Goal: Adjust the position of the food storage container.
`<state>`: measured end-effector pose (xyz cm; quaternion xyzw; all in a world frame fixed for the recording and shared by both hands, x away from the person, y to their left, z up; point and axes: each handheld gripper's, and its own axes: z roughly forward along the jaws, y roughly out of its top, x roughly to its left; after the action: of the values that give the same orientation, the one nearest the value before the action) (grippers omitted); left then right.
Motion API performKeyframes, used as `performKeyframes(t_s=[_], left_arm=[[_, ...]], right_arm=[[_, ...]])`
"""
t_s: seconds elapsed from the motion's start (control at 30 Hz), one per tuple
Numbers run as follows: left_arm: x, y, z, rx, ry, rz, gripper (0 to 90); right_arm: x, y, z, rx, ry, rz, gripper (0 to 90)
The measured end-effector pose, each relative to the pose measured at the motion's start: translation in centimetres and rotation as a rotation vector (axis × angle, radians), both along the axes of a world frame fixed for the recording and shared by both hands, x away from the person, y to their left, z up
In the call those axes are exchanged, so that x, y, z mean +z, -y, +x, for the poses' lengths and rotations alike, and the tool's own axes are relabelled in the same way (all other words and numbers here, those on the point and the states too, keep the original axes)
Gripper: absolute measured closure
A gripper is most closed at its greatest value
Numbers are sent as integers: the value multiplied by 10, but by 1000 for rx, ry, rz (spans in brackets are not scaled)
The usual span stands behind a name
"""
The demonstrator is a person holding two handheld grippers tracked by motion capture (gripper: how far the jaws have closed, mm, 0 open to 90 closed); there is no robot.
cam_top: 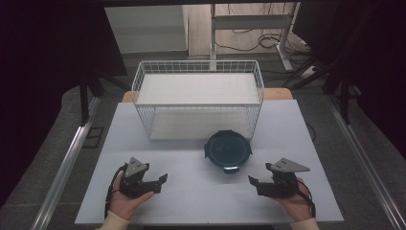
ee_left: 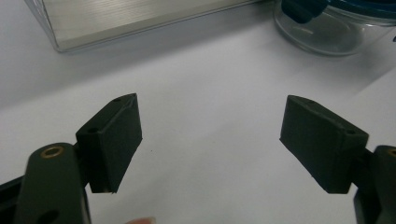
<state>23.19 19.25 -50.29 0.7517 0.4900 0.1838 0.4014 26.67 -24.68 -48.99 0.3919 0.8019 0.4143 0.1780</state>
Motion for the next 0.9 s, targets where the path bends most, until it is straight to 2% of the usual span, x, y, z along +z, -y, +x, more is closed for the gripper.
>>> performKeyframes(t_s=[0.13,0.3,0.5,0.73,0.9], left_arm=[[0,0,-1,6,2,7,208],[0,2,-1,14,12,9,208],[-2,5,0,15,-2,16,208],[-2,8,-1,-3,-3,11,208],[-1,4,-1,-11,-8,-37,210]], right_arm=[[0,1,2,5,-14,14,206],[2,4,4,0,-35,57,255],[1,6,7,-5,-75,83,299],[7,3,7,1,-73,65,342],[10,4,9,-26,-78,60,402]])
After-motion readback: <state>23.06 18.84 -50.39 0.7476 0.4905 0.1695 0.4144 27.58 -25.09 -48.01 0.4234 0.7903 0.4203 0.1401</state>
